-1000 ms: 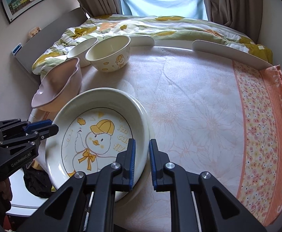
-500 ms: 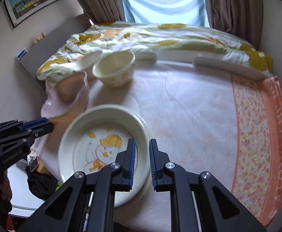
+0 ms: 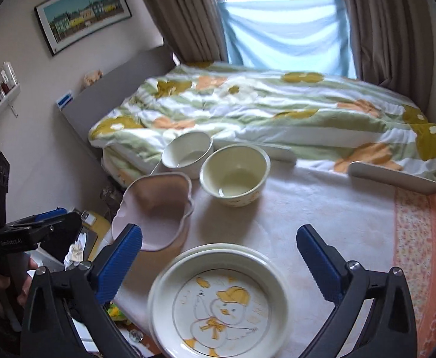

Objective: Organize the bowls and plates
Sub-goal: 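Open both grippers to release the duck-print plate on the stack, then move both grippers to the pink square dish rim and close on it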

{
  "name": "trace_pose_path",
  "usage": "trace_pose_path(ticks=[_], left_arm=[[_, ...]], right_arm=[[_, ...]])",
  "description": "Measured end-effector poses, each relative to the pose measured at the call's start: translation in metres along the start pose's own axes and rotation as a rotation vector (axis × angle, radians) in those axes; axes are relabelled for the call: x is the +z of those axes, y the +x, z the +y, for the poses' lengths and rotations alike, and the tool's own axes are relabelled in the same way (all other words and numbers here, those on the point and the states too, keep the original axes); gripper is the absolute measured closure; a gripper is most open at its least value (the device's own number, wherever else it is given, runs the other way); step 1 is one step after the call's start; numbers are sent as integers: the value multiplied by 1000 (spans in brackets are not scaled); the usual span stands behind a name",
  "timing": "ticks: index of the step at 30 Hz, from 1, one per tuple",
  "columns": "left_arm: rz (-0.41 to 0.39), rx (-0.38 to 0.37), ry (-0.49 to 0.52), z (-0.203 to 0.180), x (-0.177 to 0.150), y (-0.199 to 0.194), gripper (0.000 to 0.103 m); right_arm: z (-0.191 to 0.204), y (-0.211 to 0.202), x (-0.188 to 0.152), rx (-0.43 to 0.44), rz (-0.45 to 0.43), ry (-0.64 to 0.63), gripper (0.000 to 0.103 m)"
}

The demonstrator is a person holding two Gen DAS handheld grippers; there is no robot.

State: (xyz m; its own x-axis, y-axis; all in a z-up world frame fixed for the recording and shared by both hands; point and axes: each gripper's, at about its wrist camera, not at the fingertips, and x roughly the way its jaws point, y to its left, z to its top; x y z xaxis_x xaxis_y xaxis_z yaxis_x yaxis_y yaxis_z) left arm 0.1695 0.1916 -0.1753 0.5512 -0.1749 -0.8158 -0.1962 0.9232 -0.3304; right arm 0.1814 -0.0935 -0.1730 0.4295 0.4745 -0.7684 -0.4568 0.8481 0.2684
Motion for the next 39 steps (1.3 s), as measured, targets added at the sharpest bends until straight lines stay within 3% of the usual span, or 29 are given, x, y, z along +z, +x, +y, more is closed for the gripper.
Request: trace_pose_path(ticks=[8,14,16,20,28,31,35,39], left_arm=[[134,-138,-59,45,9,66,4],[231,-222,-42,61,15,106,29],[255,-237,-40,65,17,116,35],[292,-251,-26,67,23,132,49],[323,-176,53,60,27,147,83],[324,-156,67,61,26,150,88],[310,-116,95,61,27,148,91],[289,-96,112,57,30,139,91]], right_arm=[[31,82,13,-39,157,42,0],[42,122,15,-71,227,42,1],[43,132,15,-82,246,52,8],[42,149,12,-83,291,77,34],[41,164,11,-96,321,112,72],[41,165,9,-84,328,115,85],[44,161,9,-71,305,113,93],[49,153,9,-67,283,98,93]])
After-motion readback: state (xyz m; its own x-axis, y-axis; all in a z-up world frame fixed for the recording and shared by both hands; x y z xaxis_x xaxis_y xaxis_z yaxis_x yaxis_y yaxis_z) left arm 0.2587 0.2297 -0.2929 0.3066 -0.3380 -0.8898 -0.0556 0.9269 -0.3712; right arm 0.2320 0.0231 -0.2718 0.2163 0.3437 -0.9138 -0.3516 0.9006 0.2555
